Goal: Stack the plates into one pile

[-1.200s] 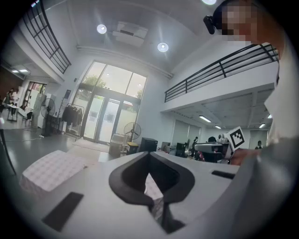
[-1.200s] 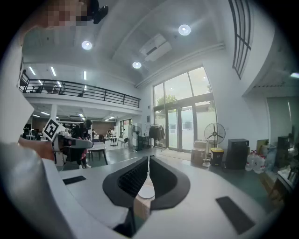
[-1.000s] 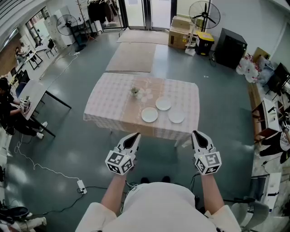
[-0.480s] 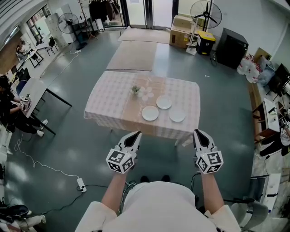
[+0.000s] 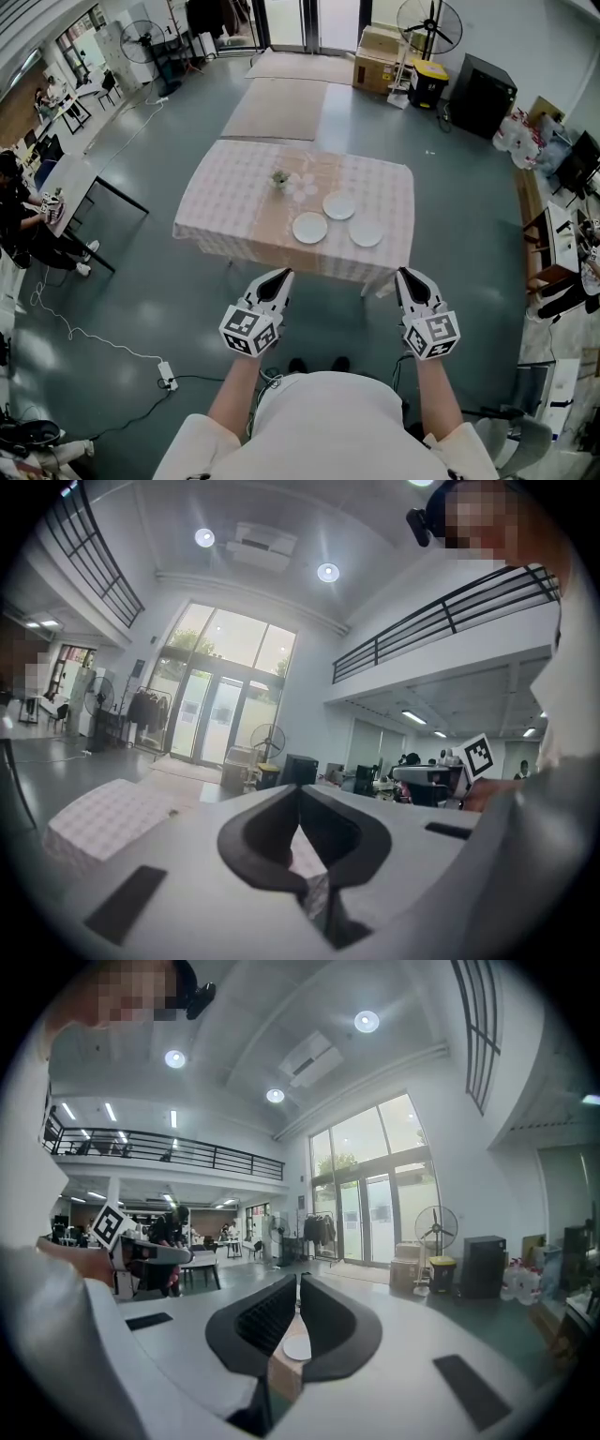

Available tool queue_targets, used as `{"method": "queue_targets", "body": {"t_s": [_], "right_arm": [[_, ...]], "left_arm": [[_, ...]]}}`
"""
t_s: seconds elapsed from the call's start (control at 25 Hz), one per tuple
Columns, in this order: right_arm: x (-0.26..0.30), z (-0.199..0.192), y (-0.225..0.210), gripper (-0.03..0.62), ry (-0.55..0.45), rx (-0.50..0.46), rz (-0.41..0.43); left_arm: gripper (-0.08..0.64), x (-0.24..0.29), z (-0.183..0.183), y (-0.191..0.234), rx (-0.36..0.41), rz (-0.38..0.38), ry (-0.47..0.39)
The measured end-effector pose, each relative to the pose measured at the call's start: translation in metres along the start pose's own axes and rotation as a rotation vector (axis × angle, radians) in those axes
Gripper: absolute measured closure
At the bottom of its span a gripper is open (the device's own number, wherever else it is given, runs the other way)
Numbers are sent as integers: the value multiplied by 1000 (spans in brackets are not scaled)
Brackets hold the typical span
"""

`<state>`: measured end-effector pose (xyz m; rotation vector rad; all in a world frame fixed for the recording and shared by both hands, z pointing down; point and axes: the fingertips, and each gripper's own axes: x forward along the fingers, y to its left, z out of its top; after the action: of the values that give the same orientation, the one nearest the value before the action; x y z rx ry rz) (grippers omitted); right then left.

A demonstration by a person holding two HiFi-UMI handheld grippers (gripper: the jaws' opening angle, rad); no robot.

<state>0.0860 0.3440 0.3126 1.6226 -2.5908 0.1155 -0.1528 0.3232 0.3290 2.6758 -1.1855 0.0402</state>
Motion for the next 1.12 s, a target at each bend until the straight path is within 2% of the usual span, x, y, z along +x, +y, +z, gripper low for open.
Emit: {"method": "queue_targets", "body": {"t_s": [0.12, 0.24, 0.36, 0.48, 0.8, 1.12], "right_arm": [[-1, 5, -1, 554, -12, -5, 9], [-2, 6, -4, 509, -17, -1, 16], [-2, 3, -6, 508, -18, -2, 20], [-1, 1, -6, 471, -14, -4, 33], [-8, -8, -21, 471, -2, -4, 57], [-10, -26, -37, 465, 14, 11, 104]], "left_arm": [[540, 1, 0, -1, -6, 6, 10], [469, 3, 1, -5, -15, 3, 9], [433, 3, -2, -8, -21, -1, 4], [427, 2, -5, -9, -29, 4, 1], [425, 13, -17, -24, -48, 9, 2], [425, 24, -33, -31, -61, 55, 15]]}}
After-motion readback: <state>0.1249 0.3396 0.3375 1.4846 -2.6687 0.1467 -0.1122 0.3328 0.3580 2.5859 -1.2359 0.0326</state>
